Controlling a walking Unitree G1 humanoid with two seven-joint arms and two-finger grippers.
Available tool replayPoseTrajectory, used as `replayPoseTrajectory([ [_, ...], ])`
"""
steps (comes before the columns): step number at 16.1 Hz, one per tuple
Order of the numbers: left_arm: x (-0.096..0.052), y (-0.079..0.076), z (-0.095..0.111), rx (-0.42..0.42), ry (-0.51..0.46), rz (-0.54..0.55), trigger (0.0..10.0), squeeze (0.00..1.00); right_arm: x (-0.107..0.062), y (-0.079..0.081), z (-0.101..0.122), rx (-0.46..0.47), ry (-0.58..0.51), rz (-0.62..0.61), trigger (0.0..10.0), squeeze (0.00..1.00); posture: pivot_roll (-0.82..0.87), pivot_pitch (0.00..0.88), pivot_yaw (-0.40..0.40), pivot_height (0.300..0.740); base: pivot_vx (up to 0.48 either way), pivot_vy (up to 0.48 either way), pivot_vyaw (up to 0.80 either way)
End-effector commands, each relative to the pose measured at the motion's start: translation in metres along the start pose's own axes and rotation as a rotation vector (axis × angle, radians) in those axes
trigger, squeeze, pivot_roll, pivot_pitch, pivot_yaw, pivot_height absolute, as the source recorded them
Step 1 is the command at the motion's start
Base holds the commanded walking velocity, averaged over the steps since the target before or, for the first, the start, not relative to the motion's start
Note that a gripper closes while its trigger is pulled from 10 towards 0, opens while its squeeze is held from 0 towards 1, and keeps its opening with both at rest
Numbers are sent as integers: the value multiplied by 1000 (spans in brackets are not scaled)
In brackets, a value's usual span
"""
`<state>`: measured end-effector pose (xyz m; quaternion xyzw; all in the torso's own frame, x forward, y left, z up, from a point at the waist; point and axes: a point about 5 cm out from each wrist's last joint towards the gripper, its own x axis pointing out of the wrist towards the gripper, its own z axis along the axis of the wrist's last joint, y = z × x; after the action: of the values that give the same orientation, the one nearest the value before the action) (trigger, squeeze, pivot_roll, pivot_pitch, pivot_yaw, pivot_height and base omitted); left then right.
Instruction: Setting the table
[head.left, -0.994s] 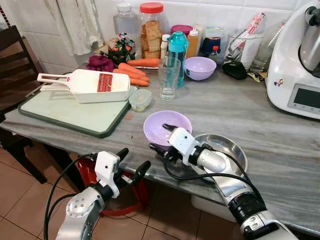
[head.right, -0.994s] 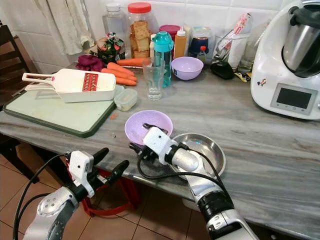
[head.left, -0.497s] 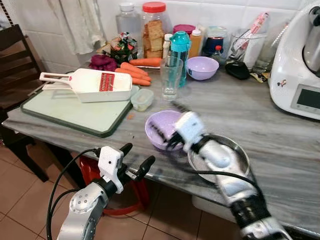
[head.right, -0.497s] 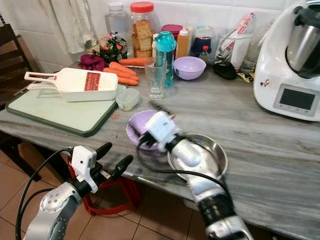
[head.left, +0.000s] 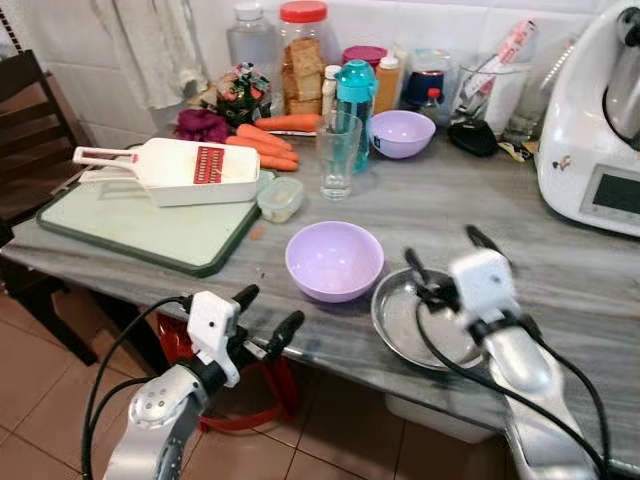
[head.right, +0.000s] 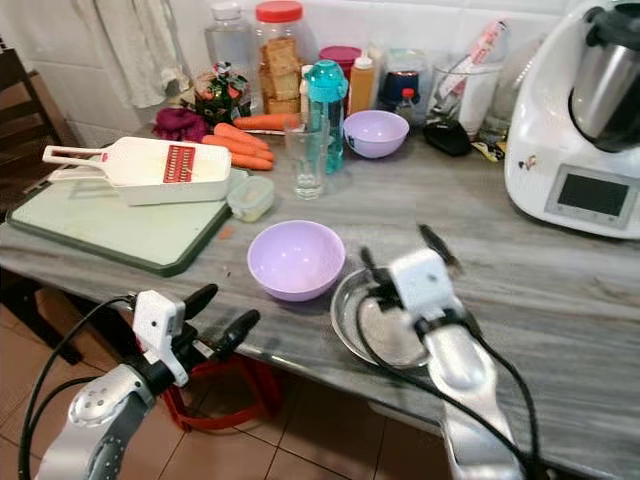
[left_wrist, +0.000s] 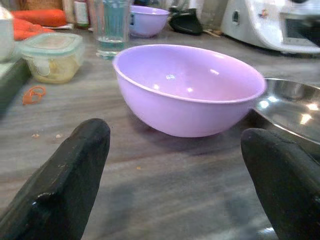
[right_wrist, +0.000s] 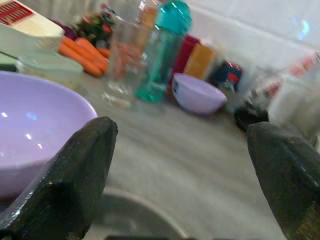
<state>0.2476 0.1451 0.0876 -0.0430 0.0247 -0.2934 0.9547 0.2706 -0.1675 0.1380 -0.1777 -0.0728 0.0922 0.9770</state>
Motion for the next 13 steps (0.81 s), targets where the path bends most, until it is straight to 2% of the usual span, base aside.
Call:
replayPoseTrajectory([
  [1,-3,6,-1,23,18,36,10000,0,-2,-3,7,16,-8,-28,10000,1000,-76,0,59,740,0,0,0],
  [3,-6,5,-6,23,32,41,10000,0,-7,2,3,29,56,-27,10000,1000,-78,0,61,740,0,0,0],
  [4,-7,3,-7,18,37,36,10000,0,-9,5,-1,45,122,-17,10000,976,-82,0,63,740,0,0,0],
  [5,-7,2,-8,16,40,33,10000,0,-10,6,-5,83,176,-15,10000,847,-83,0,62,740,0,0,0],
  [6,-7,2,-8,17,41,35,10000,0,-11,6,-6,107,206,-5,10000,788,-79,0,60,740,0,0,0],
  [7,-7,2,-8,17,42,38,10000,0,-10,6,-7,133,241,2,10000,502,-77,0,56,740,0,0,0],
  [8,-8,3,-9,16,44,41,10000,0,-10,6,-10,142,282,25,10000,298,-75,0,54,740,0,0,0],
  [10,-10,4,-10,12,49,50,10000,0,-9,9,-13,166,327,55,10000,0,-68,0,49,740,0,0,0],
  [13,-11,5,-12,7,55,49,10000,0,-9,16,-18,186,393,101,10000,0,-63,0,48,740,0,0,0],
])
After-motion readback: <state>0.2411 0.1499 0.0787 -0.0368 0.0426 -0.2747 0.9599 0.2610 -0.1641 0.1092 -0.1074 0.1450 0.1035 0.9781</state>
